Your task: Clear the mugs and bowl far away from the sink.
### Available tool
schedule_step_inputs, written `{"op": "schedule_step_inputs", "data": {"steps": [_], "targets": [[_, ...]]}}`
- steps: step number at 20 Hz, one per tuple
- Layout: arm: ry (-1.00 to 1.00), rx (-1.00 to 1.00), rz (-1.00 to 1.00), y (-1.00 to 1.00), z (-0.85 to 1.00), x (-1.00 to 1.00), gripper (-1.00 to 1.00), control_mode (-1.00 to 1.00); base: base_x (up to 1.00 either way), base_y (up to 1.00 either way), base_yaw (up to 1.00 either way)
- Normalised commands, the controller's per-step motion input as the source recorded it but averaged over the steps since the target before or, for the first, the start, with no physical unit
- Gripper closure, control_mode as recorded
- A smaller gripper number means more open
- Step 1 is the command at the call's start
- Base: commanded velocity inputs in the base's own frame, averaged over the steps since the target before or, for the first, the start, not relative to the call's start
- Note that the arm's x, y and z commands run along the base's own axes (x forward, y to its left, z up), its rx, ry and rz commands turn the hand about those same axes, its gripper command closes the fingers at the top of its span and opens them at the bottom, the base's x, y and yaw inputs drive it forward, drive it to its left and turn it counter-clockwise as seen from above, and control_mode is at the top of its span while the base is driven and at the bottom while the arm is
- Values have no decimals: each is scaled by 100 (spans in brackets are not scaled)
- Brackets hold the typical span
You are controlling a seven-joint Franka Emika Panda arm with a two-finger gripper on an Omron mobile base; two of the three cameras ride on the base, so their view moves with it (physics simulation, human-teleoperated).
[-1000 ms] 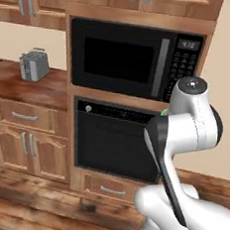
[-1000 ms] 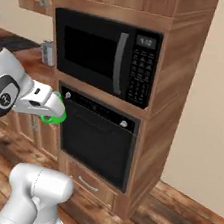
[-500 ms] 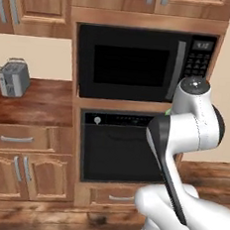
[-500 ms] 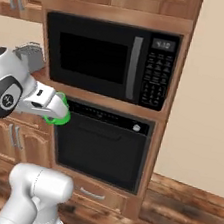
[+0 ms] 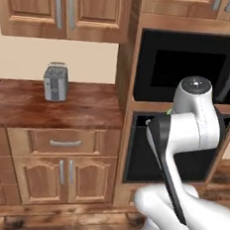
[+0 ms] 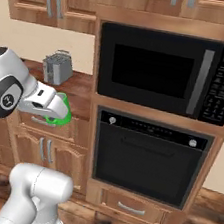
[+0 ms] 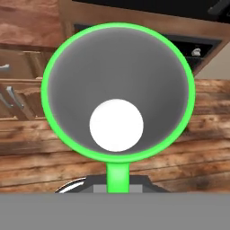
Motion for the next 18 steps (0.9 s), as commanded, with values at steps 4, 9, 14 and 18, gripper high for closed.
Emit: {"op": "schedule_step_inputs", "data": {"steps": [4,9,14,18], "targets": [[0,0,0,0,0,0,100,100,21,100,-7],[0,0,0,0,0,0,100,100,37,85,-28],[0,0,0,0,0,0,100,100,27,72,-38],[0,0,0,0,0,0,100,100,42,50,-22]]}}
